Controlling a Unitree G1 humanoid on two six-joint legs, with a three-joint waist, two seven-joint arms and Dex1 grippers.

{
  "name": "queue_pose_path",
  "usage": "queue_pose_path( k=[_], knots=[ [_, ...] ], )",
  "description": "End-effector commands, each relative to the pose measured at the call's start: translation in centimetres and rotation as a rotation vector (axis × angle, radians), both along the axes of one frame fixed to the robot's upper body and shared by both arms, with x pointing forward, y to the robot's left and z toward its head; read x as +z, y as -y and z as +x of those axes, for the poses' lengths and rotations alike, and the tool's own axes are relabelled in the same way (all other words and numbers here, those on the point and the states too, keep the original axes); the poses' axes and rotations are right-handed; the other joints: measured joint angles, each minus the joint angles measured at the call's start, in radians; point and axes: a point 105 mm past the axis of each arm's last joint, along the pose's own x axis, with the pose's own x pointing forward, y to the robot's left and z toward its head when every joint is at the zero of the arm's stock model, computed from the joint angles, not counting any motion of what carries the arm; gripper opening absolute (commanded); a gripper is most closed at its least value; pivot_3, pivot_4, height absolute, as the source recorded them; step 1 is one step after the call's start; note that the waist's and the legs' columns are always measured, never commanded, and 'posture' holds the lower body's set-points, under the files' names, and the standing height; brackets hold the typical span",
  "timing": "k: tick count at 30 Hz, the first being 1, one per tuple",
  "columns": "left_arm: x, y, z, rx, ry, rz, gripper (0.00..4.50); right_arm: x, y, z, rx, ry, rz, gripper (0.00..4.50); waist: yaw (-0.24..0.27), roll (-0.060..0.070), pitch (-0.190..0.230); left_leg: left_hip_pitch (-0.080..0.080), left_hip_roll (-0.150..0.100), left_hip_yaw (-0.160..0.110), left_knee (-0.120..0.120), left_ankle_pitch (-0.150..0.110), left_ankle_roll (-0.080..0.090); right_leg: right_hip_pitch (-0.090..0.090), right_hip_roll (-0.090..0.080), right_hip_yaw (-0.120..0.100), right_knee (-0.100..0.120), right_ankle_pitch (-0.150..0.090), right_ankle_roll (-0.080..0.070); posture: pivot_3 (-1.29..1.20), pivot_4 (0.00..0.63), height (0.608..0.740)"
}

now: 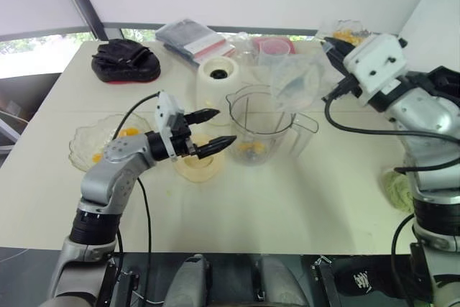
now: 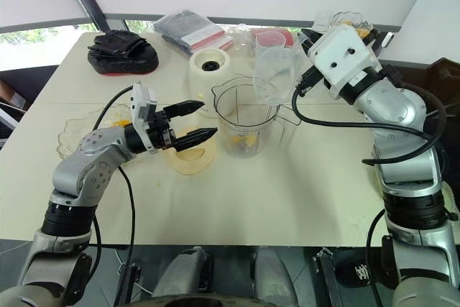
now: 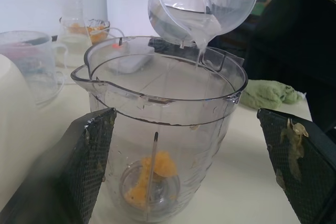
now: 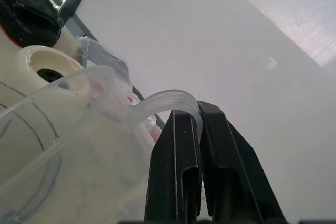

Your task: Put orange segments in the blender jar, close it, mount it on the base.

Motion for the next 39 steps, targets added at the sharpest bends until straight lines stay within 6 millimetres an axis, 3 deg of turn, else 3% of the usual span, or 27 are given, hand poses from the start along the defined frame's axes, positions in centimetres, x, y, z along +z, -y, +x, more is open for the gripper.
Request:
queue_pose_path(
  k=[1, 12, 16, 24, 31, 36, 39],
  knots=[
    [0.8, -0.1, -0.2, 0.001, 0.045, -0.002, 4.50, 1.5, 0.5, -0.6, -0.015, 0.065, 0.031, 0.02, 0.000, 0.000, 0.000, 0.000, 0.000, 0.000, 0.000, 0.000, 0.000, 0.000, 0.000, 0.000, 0.000, 0.000, 0.000, 0.00, 0.150, 0.740],
    [0.8, -0.3, -0.1, 0.014, 0.046, 0.007, 4.50, 1.0, 0.5, -0.5, -0.020, 0.061, 0.028, 0.02, 0.000, 0.000, 0.000, 0.000, 0.000, 0.000, 0.000, 0.000, 0.000, 0.000, 0.000, 0.000, 0.000, 0.000, 0.000, 0.00, 0.150, 0.740],
    [0.7, -0.4, -0.1, 0.017, 0.044, 0.009, 4.50, 0.7, 1.3, -0.2, -0.042, 0.023, 0.145, 0.02, -0.001, 0.000, 0.000, 0.000, 0.000, 0.000, 0.000, 0.000, 0.000, 0.000, 0.000, 0.000, 0.000, 0.000, 0.000, 0.00, 0.150, 0.740],
    [0.6, -0.6, -0.1, 0.026, 0.038, 0.015, 4.50, -0.1, 4.9, 0.5, -0.133, -0.102, 0.550, 0.02, 0.001, 0.000, 0.000, 0.000, 0.000, 0.000, 0.000, 0.001, -0.001, 0.000, 0.000, 0.000, 0.000, 0.000, 0.000, 0.00, 0.150, 0.740],
    [0.7, -0.8, 0.0, 0.023, 0.032, 0.025, 4.50, -3.7, 10.2, 0.8, -0.241, -0.251, 1.049, 0.02, 0.001, 0.000, 0.000, 0.000, 0.000, 0.000, -0.001, 0.000, -0.001, 0.000, 0.000, 0.000, 0.000, 0.000, 0.000, 0.00, 0.150, 0.740],
    [0.7, -1.2, -0.1, 0.023, 0.034, 0.045, 4.50, -7.7, 13.7, -0.2, -0.427, -0.207, 1.129, 0.02, -0.001, 0.000, 0.000, 0.000, 0.000, 0.000, -0.003, 0.000, 0.000, -0.001, 0.000, 0.000, 0.000, 0.000, 0.000, 0.00, 0.150, 0.740],
    [0.9, -1.4, -0.1, 0.026, 0.038, 0.053, 4.50, -9.6, 14.8, -0.5, -0.486, -0.162, 1.154, 0.02, -0.003, 0.000, 0.000, 0.000, 0.000, 0.001, -0.004, 0.000, 0.000, -0.002, 0.000, 0.000, 0.000, 0.000, 0.000, 0.00, 0.150, 0.740]
  ],
)
